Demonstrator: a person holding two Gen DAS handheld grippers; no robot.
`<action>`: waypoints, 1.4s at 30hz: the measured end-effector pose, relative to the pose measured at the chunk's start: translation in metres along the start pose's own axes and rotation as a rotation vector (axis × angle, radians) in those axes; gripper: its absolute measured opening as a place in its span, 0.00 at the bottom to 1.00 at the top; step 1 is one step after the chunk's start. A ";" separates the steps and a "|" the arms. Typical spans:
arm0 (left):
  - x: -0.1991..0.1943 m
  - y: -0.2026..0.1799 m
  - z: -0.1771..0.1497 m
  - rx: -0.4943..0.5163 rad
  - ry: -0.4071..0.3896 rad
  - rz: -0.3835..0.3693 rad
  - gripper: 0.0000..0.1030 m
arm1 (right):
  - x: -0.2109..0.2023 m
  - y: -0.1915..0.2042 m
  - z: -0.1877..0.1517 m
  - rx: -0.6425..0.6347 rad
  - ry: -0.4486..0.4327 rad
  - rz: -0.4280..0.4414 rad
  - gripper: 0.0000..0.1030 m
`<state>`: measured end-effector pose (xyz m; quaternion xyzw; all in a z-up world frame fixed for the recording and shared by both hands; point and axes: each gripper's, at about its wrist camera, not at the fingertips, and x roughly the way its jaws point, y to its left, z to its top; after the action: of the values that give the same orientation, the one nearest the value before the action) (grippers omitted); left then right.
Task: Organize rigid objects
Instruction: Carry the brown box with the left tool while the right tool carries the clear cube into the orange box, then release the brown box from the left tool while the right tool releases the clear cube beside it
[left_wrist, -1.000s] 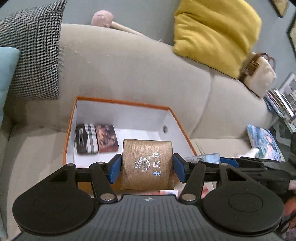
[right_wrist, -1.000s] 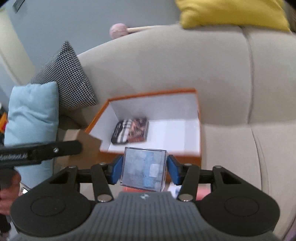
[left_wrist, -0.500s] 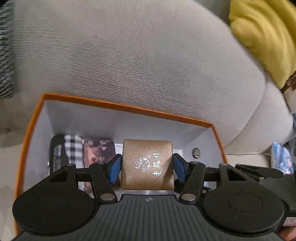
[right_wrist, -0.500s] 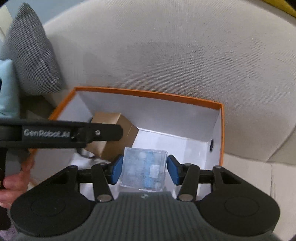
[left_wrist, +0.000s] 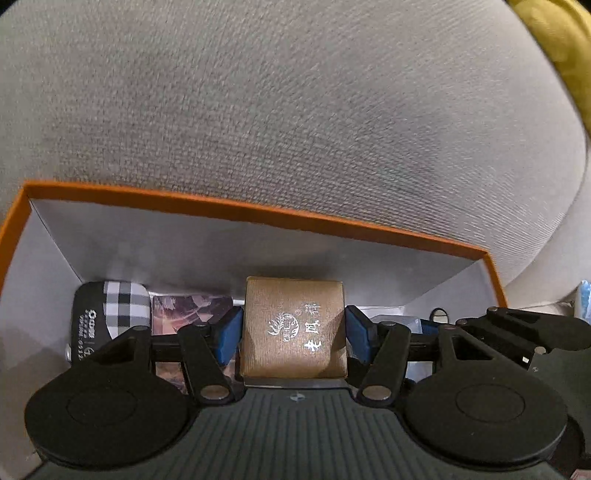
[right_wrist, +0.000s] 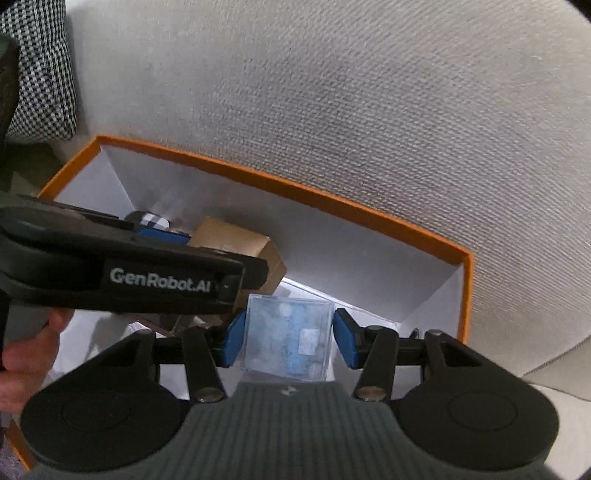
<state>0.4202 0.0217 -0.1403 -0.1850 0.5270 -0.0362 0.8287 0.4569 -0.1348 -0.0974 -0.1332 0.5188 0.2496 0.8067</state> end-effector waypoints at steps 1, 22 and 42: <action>0.003 -0.002 0.001 -0.004 0.005 0.004 0.66 | 0.002 0.001 0.000 -0.008 0.004 -0.004 0.51; -0.026 -0.011 -0.002 0.308 0.053 0.049 0.69 | 0.039 0.054 -0.001 -0.334 0.137 0.005 0.63; -0.001 -0.031 -0.019 0.707 0.152 0.181 0.34 | 0.085 0.074 0.013 -0.344 0.125 -0.071 0.20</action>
<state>0.4070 -0.0122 -0.1361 0.1632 0.5563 -0.1560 0.7997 0.4552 -0.0439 -0.1655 -0.3026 0.5125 0.2974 0.7465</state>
